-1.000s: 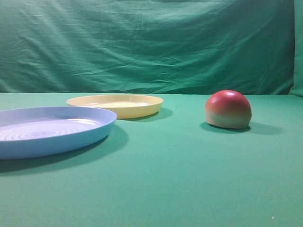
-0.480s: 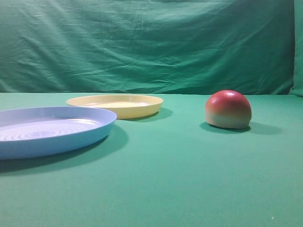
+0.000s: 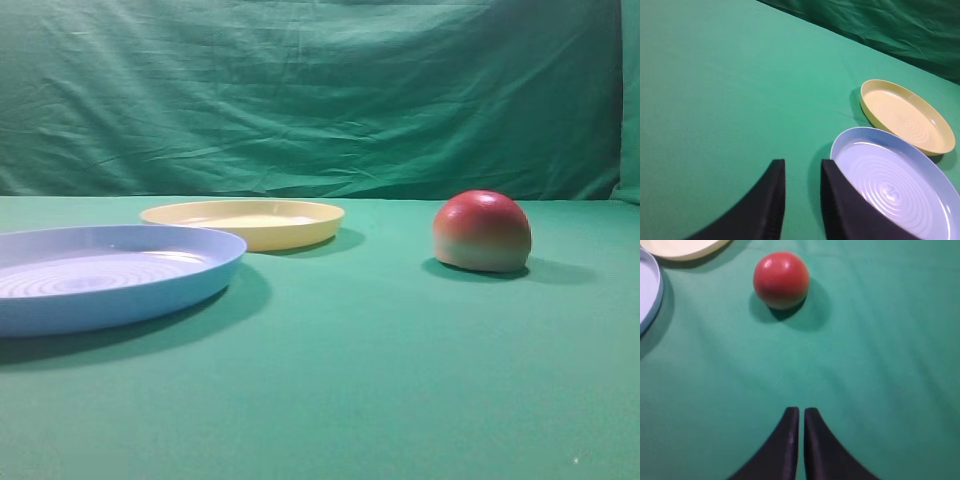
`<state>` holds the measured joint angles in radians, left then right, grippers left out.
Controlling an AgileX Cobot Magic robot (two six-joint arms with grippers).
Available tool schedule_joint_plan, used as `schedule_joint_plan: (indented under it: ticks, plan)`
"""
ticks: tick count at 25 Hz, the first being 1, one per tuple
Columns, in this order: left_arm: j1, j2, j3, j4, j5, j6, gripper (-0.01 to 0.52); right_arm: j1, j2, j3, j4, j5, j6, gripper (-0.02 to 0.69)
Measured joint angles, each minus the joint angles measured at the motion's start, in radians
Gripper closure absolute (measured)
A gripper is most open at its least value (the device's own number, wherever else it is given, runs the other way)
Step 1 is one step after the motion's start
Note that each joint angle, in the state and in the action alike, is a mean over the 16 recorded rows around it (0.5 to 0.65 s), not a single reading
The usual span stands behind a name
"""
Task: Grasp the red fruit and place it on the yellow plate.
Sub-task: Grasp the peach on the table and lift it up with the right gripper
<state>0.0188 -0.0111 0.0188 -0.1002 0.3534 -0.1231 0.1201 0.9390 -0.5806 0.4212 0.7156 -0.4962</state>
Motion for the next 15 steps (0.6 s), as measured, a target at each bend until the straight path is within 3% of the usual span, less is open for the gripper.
schedule_joint_plan:
  ticks: [10, 15]
  plan:
    - [0.0, 0.0, 0.0, 0.0, 0.0, 0.0, 0.357, 0.174, 0.308, -0.235, -0.117, -0.052, 0.03, 0.656]
    - [0.0, 0.0, 0.0, 0.0, 0.0, 0.0, 0.357, 0.237, 0.469, -0.342, -0.177, -0.059, 0.066, 0.556]
